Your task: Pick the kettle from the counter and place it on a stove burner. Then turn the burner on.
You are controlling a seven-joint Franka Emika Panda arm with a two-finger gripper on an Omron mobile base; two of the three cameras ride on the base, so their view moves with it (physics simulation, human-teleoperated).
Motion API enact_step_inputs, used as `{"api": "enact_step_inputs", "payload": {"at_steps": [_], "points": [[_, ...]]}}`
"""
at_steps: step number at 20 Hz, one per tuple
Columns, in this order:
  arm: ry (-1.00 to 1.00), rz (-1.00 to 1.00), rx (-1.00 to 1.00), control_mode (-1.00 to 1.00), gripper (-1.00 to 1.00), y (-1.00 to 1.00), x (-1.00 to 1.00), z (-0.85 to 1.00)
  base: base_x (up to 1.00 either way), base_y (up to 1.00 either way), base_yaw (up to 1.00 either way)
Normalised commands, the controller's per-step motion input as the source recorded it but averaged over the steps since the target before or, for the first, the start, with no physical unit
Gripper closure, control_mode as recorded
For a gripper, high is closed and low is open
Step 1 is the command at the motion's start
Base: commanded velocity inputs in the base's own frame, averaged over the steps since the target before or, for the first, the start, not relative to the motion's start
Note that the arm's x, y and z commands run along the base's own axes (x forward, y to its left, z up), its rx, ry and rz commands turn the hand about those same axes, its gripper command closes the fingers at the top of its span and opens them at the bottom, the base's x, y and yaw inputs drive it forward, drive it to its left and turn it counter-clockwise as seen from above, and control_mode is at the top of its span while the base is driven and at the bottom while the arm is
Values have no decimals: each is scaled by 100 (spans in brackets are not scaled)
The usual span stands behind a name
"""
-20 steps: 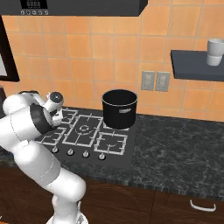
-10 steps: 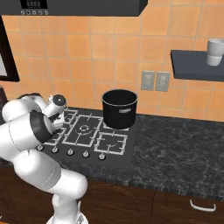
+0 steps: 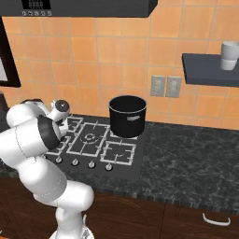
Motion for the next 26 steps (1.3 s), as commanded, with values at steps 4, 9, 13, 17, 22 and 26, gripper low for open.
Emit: {"api": "enact_step_inputs", "payload": {"at_steps": [4, 9, 13, 17, 22, 26], "points": [[0, 0, 0, -100, -100, -2, -11, 0, 0, 0, 0], [-2, 0, 0, -100, -100, -7, -30, 0, 0, 0, 0], [-6, 0, 0, -100, -100, -6, -23, 14, 0, 0, 0], [-14, 0, 0, -100, -100, 0, -23, 79, 0, 0, 0], [-7, 0, 0, -100, -100, -11, -69, 84, 0, 0, 0], [-2, 9, -5, -100, -100, -9, -100, 66, 0, 0, 0]]}}
